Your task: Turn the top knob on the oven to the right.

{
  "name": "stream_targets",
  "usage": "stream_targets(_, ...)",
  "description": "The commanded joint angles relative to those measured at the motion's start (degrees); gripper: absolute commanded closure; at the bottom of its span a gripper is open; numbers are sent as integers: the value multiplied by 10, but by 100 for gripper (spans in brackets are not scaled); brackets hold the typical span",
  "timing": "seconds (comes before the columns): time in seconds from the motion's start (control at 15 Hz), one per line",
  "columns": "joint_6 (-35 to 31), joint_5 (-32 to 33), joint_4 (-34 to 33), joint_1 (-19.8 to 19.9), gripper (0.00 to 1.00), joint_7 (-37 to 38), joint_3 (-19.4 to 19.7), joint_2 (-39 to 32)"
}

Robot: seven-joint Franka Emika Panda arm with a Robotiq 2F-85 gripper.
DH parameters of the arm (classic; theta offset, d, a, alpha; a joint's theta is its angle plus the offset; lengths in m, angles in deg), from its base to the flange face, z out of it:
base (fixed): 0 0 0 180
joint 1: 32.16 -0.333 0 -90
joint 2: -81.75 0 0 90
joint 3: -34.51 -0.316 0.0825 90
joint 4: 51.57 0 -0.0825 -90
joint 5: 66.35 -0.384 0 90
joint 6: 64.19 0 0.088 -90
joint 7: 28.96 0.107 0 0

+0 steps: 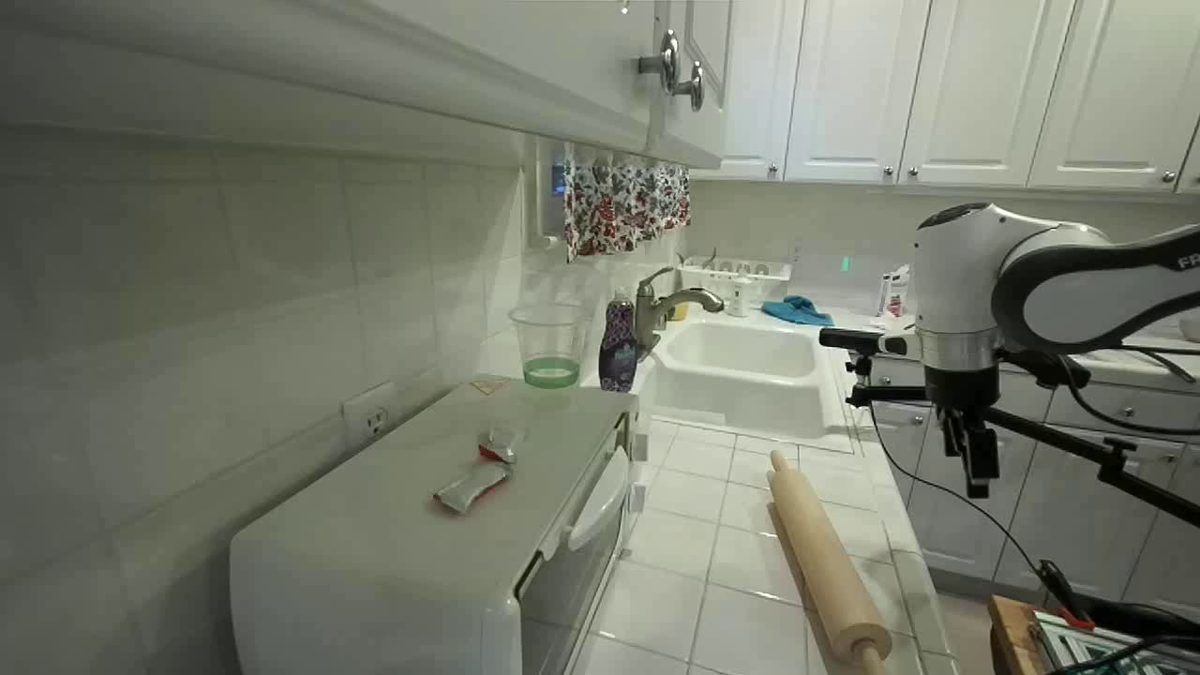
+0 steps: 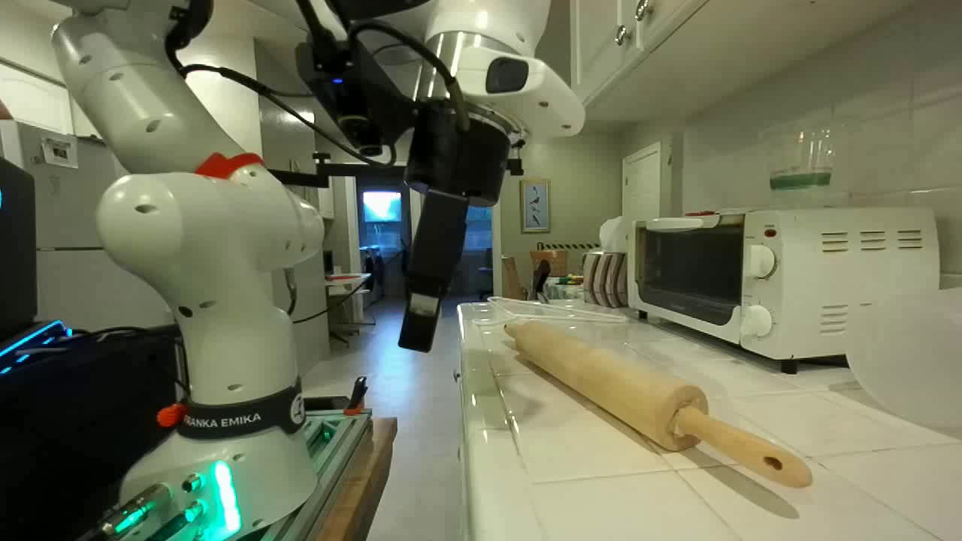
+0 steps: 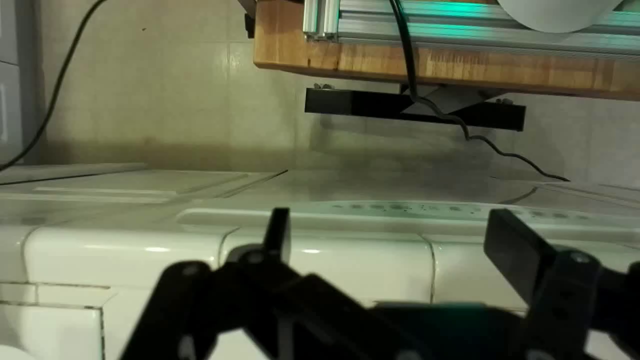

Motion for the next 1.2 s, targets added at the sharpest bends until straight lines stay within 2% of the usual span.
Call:
stream_targets(0.0, 2, 1, -1, -3, 0, 1, 2, 1)
stream_targets(0.67, 2, 1, -1, -3, 0, 1, 1, 1)
stream_targets(0.93, 31, -63, -36, -37, 0, 20, -17, -24)
stream_targets(1.13, 23, -120, -71, -76, 0, 50, -50, -32)
